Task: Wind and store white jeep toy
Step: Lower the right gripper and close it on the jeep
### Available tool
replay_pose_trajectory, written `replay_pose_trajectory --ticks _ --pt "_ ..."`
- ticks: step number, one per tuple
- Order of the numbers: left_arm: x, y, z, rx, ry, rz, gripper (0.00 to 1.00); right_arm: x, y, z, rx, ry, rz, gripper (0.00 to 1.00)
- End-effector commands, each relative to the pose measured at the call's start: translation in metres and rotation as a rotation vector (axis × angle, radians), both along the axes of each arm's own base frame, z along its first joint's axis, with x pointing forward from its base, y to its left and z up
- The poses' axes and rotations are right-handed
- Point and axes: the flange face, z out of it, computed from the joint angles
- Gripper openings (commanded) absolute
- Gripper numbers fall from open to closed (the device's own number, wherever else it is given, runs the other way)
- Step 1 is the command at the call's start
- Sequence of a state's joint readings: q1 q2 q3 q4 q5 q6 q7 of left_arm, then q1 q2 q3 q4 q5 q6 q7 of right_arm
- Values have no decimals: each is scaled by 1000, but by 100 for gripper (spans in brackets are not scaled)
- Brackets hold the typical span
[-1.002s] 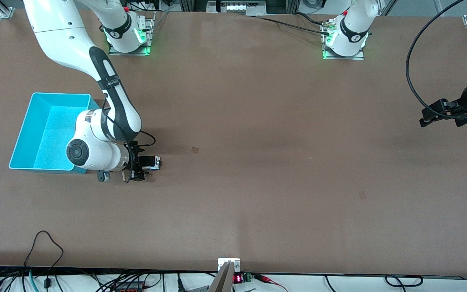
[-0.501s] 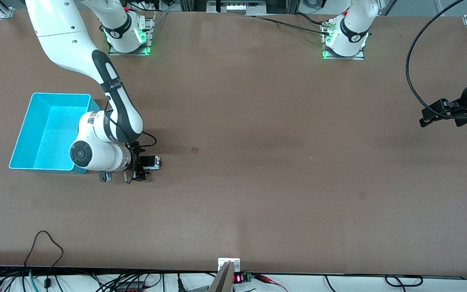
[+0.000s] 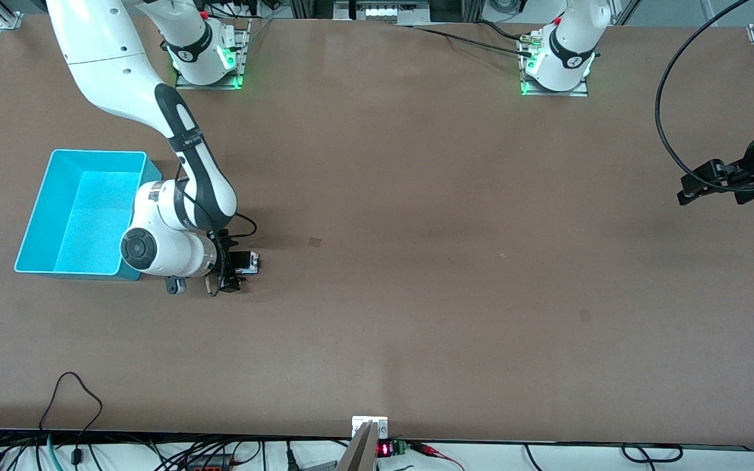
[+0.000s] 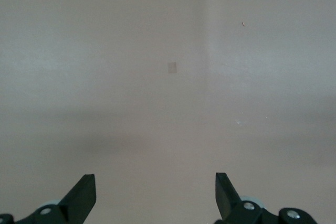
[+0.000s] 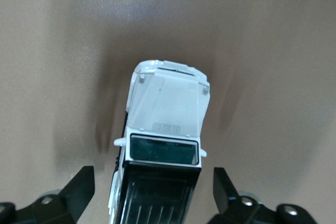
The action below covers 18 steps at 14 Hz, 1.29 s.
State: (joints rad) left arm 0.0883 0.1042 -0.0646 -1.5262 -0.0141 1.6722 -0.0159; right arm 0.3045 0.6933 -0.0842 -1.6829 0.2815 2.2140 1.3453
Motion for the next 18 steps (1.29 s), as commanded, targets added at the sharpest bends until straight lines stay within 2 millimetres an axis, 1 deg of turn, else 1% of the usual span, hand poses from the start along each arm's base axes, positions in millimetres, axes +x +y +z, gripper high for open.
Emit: replay_pose_trajectory --ticks 1,2,3,4,8,12,14,17,18 --pt "1 -3 3 -11 -20 -9 100 4 2 -1 8 -14 49 67" --pt "1 -3 3 -11 -20 -8 100 4 2 -1 9 -15 56 55" --pt "0 -3 3 -11 -18 -8 100 4 2 -1 11 -13 69 45" --pt "0 -3 3 -11 -17 -8 100 3 2 -1 12 -12 78 36" --pt "0 -3 3 -11 -17 -8 100 3 2 0 20 -19 120 9" --pt "0 -3 3 -11 -18 -9 100 4 2 16 47 -29 221 6" --pt "1 -3 3 -11 -20 -8 100 3 1 37 72 -33 305 6" --pt "0 -3 3 -11 -18 -9 100 1 -7 74 103 -61 414 6" --pt "0 -3 3 -11 -18 -8 100 -2 -10 89 116 -67 450 6"
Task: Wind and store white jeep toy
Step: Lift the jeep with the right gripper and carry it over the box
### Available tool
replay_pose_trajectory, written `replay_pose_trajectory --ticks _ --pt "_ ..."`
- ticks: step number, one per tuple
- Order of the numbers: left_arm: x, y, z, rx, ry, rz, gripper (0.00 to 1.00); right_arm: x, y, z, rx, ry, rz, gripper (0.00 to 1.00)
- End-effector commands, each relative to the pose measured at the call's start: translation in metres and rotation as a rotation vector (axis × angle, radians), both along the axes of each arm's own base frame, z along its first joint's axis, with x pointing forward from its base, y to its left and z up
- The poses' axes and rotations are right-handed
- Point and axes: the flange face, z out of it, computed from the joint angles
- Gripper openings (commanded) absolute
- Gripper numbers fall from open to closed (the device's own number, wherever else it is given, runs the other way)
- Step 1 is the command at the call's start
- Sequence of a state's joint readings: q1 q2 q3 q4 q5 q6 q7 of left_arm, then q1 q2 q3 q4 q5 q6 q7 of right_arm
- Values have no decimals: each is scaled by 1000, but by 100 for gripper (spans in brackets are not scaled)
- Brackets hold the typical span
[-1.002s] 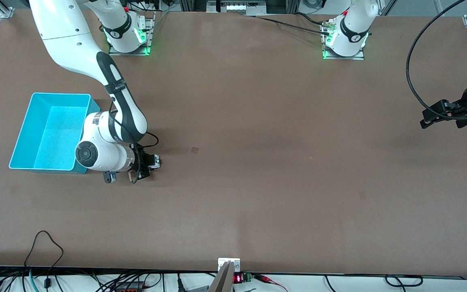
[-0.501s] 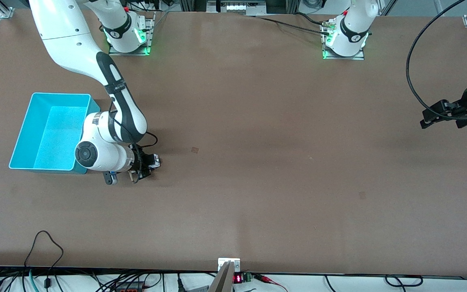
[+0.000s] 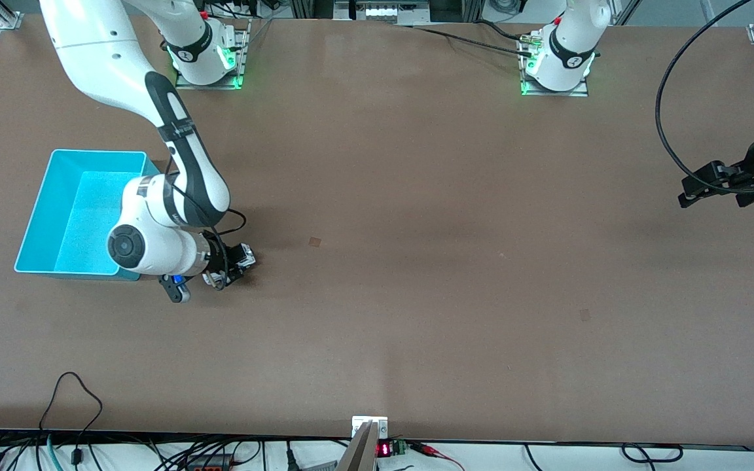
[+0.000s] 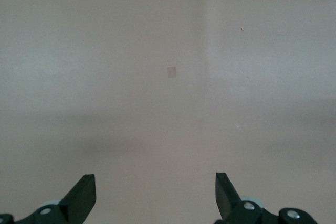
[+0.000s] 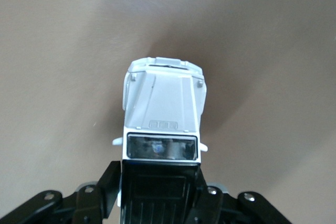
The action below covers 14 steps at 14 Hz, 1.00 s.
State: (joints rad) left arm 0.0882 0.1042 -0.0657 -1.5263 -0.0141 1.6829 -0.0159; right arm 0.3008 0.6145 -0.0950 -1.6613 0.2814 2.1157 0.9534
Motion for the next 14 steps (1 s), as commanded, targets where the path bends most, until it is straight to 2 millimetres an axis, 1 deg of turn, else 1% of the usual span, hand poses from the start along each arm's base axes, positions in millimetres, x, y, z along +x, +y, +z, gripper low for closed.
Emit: replay_pose_trajectory --ticks 1,2,3,4,5,7,8,9,12,14 --pt "-1 -2 2 -11 -9 -7 100 -16 -8 44 43 1 118 6" --pt "-1 -3 2 -11 -8 -8 100 -23 -14 56 58 -8 164 6" --pt "0 -3 3 -12 -11 -8 100 -27 -26 71 71 -30 197 6" --pt "-1 -3 3 -12 -9 -8 100 -35 -38 87 88 -37 238 6" --pt "-1 -3 3 -14 -9 -8 100 -45 -52 101 103 -8 288 6" --pt "0 -3 2 -14 -9 -8 100 -62 -85 129 95 31 386 6" --pt "0 -3 3 -14 -11 -8 100 -72 -96 139 91 47 426 6" --pt "-1 -3 3 -14 -9 -8 100 -85 -117 142 94 50 449 6" --pt "-1 -3 3 -14 -9 -8 100 -115 -159 158 110 24 557 6" --pt "0 -3 3 -16 -11 -8 100 -125 -190 155 76 37 661 6"
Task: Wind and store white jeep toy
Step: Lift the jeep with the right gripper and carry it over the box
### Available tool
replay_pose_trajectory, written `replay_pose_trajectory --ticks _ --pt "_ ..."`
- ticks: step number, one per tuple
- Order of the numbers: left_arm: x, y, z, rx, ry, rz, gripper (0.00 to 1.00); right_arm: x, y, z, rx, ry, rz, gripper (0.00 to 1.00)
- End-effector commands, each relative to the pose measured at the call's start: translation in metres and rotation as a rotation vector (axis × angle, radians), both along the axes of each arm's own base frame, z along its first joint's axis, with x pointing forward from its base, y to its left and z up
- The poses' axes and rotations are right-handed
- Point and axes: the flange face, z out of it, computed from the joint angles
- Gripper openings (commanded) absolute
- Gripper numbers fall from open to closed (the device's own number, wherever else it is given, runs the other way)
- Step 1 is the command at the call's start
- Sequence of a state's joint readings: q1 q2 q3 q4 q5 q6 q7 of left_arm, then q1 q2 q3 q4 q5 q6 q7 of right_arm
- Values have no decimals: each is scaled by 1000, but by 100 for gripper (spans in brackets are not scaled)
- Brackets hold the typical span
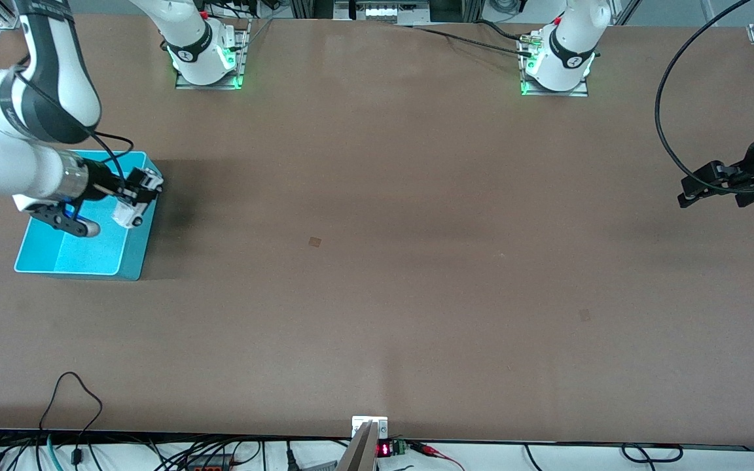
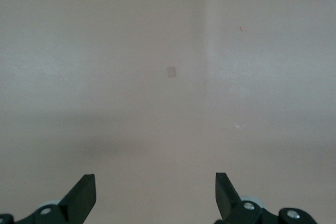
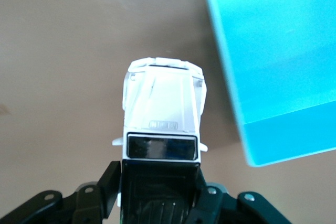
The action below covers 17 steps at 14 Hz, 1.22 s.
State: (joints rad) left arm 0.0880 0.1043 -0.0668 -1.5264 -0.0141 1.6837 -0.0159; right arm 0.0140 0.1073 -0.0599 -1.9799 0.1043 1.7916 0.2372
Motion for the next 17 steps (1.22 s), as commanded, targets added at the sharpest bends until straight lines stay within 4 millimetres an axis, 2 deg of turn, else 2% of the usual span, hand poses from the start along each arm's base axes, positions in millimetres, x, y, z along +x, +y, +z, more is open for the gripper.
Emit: replay_pose_trajectory --ticks 1,6,11,17 --pt "-1 -2 3 -15 -10 -7 100 -21 -31 2 -27 -9 138 6" --pt "-1 -2 3 -15 -10 -7 100 -22 -75 -22 -88 -62 326 6" --pt "0 -3 4 -15 -13 -10 100 -20 -100 -54 -115 -61 457 6" --pt "0 -3 2 -12 -13 -10 100 -26 -115 -98 -88 -86 516 6"
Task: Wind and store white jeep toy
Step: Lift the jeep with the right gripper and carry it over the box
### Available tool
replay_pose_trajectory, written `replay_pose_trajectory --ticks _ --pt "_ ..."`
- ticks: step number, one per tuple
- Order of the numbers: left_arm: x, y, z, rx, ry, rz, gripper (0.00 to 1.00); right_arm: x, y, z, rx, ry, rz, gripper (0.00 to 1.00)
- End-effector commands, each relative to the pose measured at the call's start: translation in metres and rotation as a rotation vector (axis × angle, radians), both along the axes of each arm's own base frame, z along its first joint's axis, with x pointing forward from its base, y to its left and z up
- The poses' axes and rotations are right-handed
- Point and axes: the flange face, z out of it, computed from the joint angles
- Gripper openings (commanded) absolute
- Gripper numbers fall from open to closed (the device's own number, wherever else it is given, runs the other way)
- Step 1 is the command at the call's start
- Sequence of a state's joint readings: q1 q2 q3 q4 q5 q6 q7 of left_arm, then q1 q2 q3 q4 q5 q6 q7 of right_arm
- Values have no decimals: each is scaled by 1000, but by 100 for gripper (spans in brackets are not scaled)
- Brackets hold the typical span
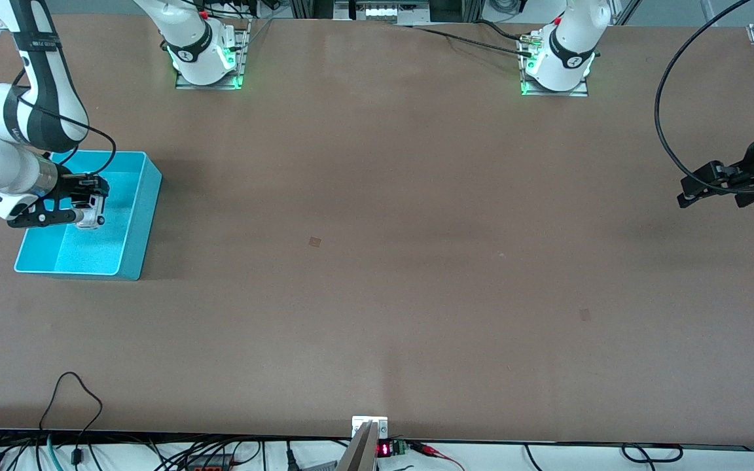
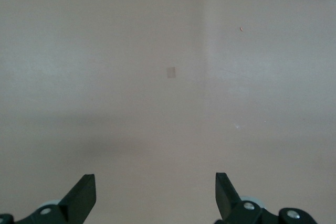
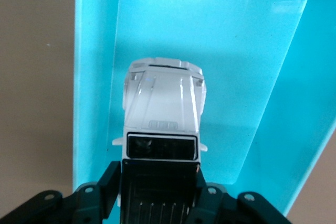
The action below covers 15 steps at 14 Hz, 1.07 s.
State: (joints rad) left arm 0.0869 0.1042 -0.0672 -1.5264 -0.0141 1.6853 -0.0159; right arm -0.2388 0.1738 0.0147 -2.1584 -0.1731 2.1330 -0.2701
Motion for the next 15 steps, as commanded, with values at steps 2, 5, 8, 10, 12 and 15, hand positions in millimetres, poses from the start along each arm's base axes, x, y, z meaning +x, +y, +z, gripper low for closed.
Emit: replay_pose_trajectory --ticks 2,5,8,10,12,15 --pt "1 -3 3 -11 -19 -10 100 -6 -5 -26 5 -16 24 6" --pt "2 -10 2 -9 -19 -24 100 -15 -3 -47 13 -29 30 6" --pt "2 -11 2 -11 -19 -25 100 -18 -7 -59 20 -9 20 6" --pt "1 -17 4 -10 -22 -36 100 -20 -12 -66 22 0 13 6" --pt "2 -18 3 -17 -21 -34 100 -21 -14 -65 21 -1 10 6" --pt "2 -12 3 -20 -21 -23 100 -23 -18 -70 22 8 4 6"
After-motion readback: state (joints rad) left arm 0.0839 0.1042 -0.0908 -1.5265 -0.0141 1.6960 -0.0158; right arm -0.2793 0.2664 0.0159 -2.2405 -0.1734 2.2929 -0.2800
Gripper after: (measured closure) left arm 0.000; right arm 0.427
